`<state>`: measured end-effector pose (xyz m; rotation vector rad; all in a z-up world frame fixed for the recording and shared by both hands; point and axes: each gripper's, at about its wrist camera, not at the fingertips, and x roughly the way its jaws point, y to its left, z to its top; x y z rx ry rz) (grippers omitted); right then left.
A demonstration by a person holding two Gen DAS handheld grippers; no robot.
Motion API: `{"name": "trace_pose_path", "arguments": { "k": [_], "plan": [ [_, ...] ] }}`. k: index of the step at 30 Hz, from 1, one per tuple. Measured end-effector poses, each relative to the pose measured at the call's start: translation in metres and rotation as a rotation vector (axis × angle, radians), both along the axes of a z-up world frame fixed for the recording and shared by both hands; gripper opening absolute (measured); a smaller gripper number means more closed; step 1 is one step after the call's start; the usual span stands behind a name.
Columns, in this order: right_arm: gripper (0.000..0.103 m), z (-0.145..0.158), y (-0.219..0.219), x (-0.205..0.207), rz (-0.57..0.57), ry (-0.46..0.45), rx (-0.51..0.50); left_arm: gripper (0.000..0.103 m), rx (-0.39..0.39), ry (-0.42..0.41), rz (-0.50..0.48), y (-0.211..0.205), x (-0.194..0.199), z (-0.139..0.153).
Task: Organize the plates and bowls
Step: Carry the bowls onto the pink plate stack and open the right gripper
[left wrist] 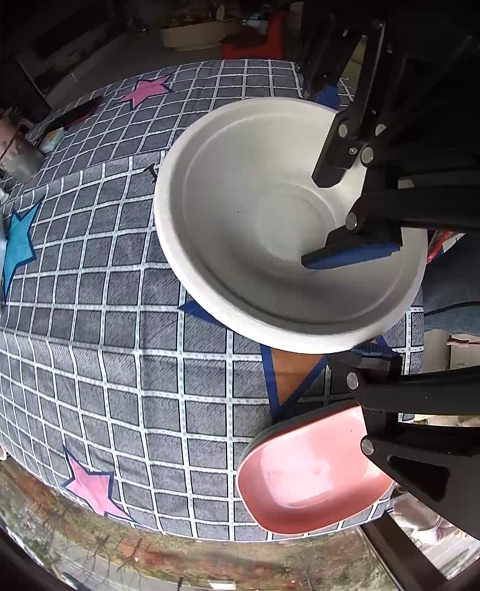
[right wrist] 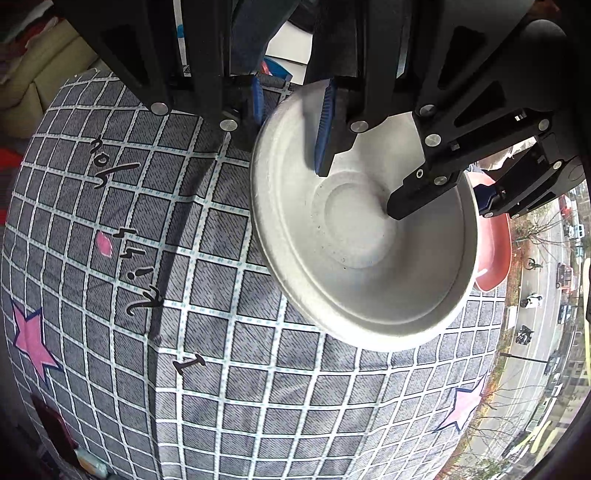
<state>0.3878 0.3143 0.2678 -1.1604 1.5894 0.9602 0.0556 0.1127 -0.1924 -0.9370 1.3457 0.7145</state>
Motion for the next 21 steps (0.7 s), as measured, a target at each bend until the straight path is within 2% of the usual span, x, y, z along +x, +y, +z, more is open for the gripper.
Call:
{"name": "trace_pose_path", "arguments": {
  "k": [8,14,19,21],
  "plan": [
    [0.025,0.010,0.054,-0.043,0.129,0.013,0.022,0.038,0.039,-0.011,0.133,0.039,-0.069,0.018],
    [0.025,0.003,0.092,-0.080,0.244,0.042,0.011,0.038,0.042,-0.002,0.260,0.061,-0.121,0.021],
    [0.025,-0.004,0.116,-0.113,0.341,0.075,0.008,0.038,0.050,0.022,0.360,0.059,-0.165,0.021],
    [0.025,-0.017,0.136,-0.111,0.372,0.090,0.000,0.038,0.047,0.032,0.393,0.048,-0.178,0.017]
  ]
}}
